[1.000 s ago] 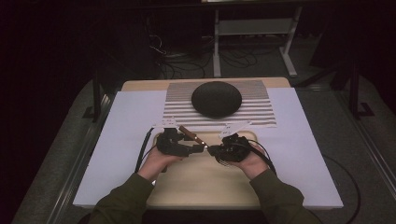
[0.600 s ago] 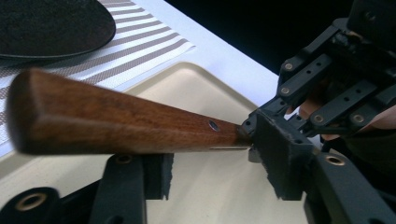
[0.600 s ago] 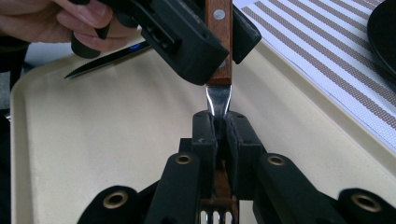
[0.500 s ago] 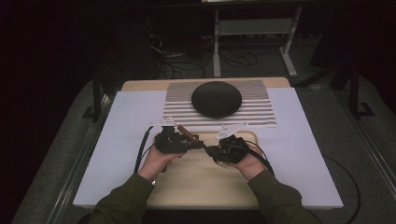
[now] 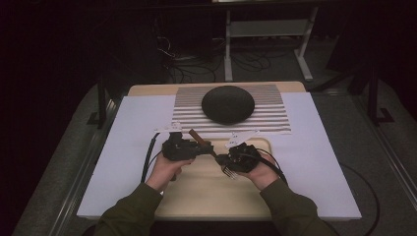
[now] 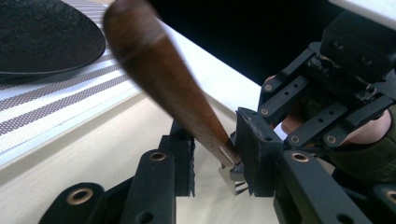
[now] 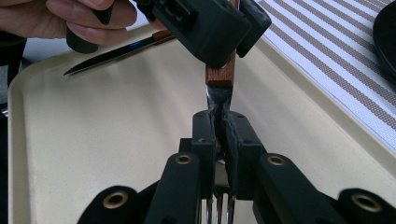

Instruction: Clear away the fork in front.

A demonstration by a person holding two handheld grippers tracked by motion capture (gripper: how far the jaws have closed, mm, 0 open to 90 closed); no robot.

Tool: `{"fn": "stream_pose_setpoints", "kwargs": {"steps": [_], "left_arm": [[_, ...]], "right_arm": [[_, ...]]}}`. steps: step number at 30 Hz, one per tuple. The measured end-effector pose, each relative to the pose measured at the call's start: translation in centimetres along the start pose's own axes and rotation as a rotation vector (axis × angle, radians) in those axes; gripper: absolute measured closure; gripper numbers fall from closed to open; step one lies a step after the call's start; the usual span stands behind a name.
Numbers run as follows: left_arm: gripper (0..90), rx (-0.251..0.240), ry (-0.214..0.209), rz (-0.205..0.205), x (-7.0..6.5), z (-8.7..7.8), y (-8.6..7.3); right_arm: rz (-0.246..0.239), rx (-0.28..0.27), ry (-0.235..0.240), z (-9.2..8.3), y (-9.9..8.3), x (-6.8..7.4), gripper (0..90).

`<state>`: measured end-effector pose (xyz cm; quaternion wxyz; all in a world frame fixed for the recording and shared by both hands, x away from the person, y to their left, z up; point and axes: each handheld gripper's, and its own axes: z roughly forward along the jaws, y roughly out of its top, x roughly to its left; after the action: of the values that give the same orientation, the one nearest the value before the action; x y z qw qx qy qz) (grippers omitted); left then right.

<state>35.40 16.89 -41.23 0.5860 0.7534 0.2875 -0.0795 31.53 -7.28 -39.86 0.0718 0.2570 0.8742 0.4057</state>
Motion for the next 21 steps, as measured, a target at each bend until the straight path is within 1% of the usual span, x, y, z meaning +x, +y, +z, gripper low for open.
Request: {"fn": "stream_pose_setpoints", "kwargs": {"steps": [6,11,15,18,21], "left_arm": [[71.4,-0.004,-0.011,0.002,-0.13,0.04,0.02],[73.4,-0.011,-0.027,-0.012,-0.11,0.09,0.02],[76.0,-0.018,-0.043,-0.015,-0.21,0.17,0.05],[77.0,-0.028,-0.05,-0.004,-0.35,0.15,0.08],[77.8,-0.032,-0.049,0.004,-0.5,0.14,0.14]], "right_arm": [[-0.007,-0.004,0.001,0.08,0.12,0.09,82.1],[-0.006,-0.007,0.003,0.08,0.14,0.1,82.1],[-0.007,-0.004,0.003,0.14,0.16,0.15,82.1],[-0.009,-0.009,0.003,0.15,0.2,0.18,82.0],[-0.01,-0.014,0.006,0.16,0.22,0.18,81.9]]}}
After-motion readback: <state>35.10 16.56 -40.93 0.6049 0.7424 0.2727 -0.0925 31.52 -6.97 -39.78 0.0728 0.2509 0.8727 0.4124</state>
